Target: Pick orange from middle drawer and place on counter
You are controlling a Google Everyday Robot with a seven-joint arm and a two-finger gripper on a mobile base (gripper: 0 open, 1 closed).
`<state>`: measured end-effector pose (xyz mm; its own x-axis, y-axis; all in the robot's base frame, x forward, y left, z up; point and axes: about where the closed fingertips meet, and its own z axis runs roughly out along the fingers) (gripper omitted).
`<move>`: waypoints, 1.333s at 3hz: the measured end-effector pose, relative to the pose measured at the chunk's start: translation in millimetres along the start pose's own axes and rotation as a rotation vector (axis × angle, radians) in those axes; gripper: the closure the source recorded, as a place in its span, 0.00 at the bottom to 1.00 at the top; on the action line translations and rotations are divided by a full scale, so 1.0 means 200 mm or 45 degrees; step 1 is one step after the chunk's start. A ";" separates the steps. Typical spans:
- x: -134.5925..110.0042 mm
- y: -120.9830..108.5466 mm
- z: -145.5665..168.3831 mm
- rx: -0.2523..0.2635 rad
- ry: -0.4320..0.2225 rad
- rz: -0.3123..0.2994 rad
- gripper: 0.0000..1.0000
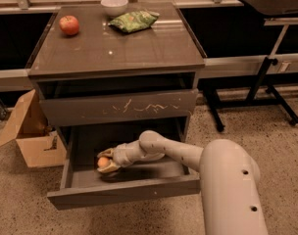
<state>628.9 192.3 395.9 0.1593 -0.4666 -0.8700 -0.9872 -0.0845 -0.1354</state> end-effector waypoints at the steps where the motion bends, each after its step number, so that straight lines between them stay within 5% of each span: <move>1: -0.20 -0.02 -0.30 0.090 -0.128 -0.156 1.00; 2: -0.30 -0.03 -0.48 0.120 -0.200 -0.254 1.00; 3: -0.32 -0.03 -0.48 0.118 -0.203 -0.264 1.00; 4: -0.49 -0.02 -0.52 0.101 -0.234 -0.367 1.00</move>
Offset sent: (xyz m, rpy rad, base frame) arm -0.0006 -0.0876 0.1410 0.2364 -0.2930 0.0438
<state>619.0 147.1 530.1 0.4343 -0.2667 -0.8604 -0.9007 -0.1179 -0.4181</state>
